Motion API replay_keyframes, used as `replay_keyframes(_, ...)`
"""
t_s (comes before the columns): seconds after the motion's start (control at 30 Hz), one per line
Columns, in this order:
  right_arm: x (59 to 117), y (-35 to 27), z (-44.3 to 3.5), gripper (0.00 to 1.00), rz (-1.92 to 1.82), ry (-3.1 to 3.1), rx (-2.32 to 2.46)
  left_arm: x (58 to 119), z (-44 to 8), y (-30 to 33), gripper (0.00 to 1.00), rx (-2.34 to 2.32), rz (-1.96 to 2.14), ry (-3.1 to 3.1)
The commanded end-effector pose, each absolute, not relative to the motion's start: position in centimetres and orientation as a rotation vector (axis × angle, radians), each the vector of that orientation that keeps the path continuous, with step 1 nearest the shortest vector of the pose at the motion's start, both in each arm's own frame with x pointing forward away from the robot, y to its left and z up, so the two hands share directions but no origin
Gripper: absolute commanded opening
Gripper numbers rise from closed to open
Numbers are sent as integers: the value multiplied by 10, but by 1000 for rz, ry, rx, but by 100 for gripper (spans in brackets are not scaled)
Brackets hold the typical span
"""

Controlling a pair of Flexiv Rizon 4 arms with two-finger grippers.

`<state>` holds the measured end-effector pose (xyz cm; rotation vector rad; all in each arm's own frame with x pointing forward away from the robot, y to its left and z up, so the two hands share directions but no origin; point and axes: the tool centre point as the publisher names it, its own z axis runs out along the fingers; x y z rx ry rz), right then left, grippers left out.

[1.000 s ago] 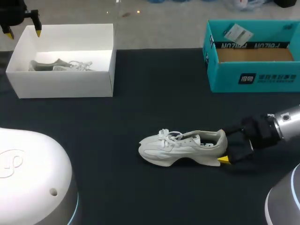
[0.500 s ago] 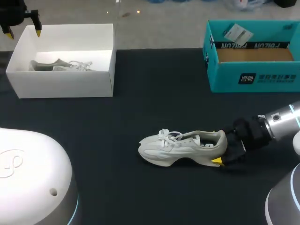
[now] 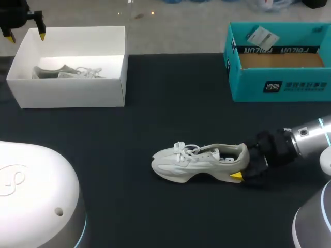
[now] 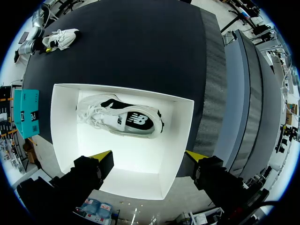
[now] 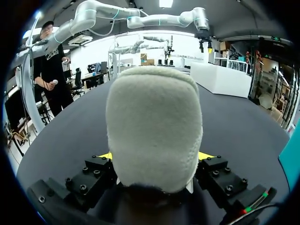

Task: Take the shoe out of the shoebox, open the shoe tongue, remove and reinsert the insole, then place the shoe into the shoebox

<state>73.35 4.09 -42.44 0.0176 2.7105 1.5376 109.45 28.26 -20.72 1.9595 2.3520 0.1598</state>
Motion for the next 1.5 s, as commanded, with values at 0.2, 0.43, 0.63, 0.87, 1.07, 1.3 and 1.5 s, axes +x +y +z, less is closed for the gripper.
replay_keyframes(0.2,733,56,-427,0,1548,2699,23,1094,-207,282,100,1959,164,2352)
replay_keyframes(0.43,733,61,-428,0,1556,2715,1,1094,-207,282,100,1959,164,2352)
replay_keyframes(0.63,733,62,-429,0,1565,2715,19,1094,-207,282,100,1959,164,2352)
replay_keyframes(0.87,733,62,-429,0,1565,2715,19,1094,-207,282,100,1959,164,2352)
replay_keyframes(1.07,733,62,-429,0,1565,2715,19,1094,-207,282,100,1959,164,2352)
replay_keyframes(1.3,733,62,-429,0,1565,2715,19,1094,-207,282,100,1959,164,2352)
replay_keyframes(1.5,733,62,-429,0,1565,2715,19,1094,-207,282,100,1959,164,2352)
